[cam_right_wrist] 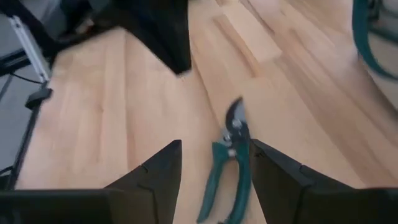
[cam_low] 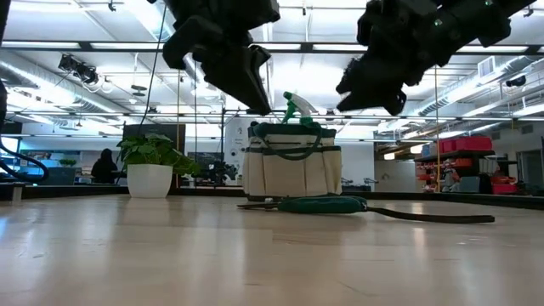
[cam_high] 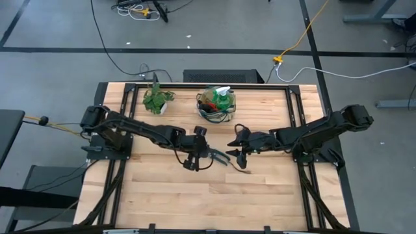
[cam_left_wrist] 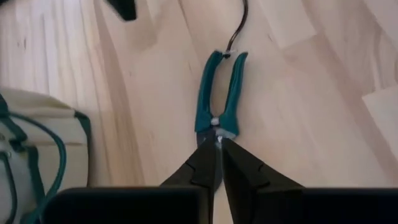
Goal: Pick & Place Garden tools in Gardening bag
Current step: Put the green garden scissors into the gardening bag
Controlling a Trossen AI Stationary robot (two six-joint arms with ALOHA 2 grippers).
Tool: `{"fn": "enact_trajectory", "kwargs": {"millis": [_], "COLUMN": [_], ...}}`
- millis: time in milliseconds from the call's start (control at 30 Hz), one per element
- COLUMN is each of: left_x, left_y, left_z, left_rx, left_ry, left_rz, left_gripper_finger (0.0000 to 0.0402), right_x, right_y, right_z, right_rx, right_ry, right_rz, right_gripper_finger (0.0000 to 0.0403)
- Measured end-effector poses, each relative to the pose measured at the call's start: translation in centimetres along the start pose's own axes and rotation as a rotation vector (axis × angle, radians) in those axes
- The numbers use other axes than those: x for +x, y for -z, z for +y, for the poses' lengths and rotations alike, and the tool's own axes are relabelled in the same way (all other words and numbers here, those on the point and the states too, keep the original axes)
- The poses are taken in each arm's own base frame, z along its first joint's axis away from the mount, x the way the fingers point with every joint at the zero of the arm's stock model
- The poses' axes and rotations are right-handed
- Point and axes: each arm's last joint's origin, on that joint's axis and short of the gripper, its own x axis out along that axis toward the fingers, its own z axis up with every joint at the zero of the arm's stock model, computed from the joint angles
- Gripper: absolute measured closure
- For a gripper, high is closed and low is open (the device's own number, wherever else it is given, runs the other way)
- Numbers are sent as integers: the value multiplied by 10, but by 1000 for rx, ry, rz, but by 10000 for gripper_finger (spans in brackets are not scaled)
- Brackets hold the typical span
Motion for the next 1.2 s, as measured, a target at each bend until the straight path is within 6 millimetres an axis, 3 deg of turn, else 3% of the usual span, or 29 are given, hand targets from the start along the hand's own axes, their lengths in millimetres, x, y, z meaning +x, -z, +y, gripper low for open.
{"fn": "enact_trajectory", "kwargs": {"millis": [300, 767, 1200], "left_x": [0, 0, 0], "left_y": [4, 8, 10], "left_z": [-2, -4, -5], "left_rx": [-14, -15, -30], "left_ry": [15, 42, 62], "left_rz": [43, 80, 94], "left_gripper_finger": [363, 363, 362], "right_x": [38, 108, 111], "right_y": [23, 12, 19], "right_z": [-14, -12, -13], "right_rx": [47, -50, -72], "right_ry": [115, 250, 294], "right_rz": [120, 433, 543], "right_gripper_finger": [236, 252, 252]}}
